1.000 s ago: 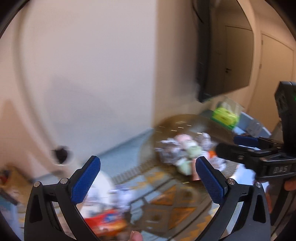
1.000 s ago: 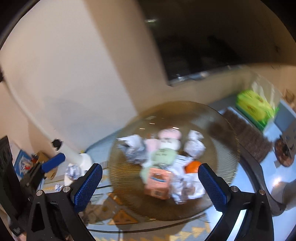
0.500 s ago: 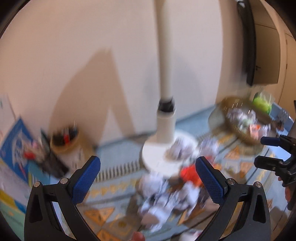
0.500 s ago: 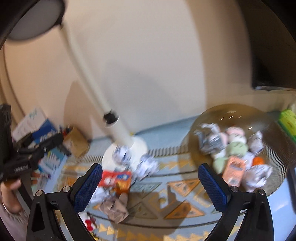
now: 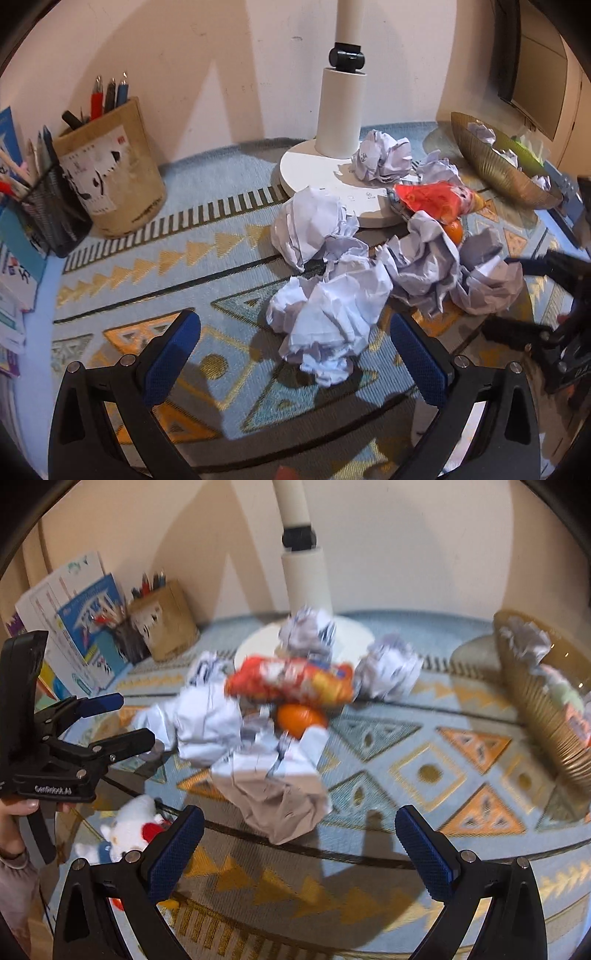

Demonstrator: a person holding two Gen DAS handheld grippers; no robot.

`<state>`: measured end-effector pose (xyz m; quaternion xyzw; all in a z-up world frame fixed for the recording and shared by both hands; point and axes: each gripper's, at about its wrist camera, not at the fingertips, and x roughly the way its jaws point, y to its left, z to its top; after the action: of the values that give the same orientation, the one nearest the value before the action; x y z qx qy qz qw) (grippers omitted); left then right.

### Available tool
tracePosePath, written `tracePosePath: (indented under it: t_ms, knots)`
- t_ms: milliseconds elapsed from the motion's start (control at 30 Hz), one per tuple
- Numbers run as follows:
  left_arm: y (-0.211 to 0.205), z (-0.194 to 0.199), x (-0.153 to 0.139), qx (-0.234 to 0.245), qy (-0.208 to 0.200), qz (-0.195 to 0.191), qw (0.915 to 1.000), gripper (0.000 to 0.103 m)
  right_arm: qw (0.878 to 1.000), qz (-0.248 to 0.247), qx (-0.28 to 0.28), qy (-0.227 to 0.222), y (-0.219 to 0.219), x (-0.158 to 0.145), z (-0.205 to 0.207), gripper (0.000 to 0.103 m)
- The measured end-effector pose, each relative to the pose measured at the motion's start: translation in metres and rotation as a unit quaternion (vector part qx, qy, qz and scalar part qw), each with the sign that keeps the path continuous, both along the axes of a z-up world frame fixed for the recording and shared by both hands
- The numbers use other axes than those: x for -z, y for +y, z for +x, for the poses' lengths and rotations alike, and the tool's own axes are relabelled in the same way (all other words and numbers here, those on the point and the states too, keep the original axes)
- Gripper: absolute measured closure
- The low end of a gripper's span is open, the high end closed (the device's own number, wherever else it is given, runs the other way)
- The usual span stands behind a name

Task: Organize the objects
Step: 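Move both tools back toward the remaining crumpled paper pile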

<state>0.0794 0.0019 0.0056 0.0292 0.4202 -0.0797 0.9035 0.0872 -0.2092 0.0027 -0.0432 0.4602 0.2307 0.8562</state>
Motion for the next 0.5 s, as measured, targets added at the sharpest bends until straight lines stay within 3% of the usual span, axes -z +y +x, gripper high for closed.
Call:
tracePosePath:
  t_ms: [133,333,500]
  knots:
    - [-0.001,0.008,0.008,0.001,0.007,-0.003,1.0,0.0,0.999,0.025,0.012,0.016,0.001,0.011,0.008,0.0]
    - [-0.001,0.019,0.022,-0.001,0.028,0.005,0.9996,0.001,0.999,0.029,0.017,-0.02,0.0,0.012,0.004,0.0]
    - [-0.001,0.02,0.023,-0.002,0.028,0.006,0.9996,0.001,0.999,-0.021,0.017,-0.027,0.016,0.016,0.005,0.0]
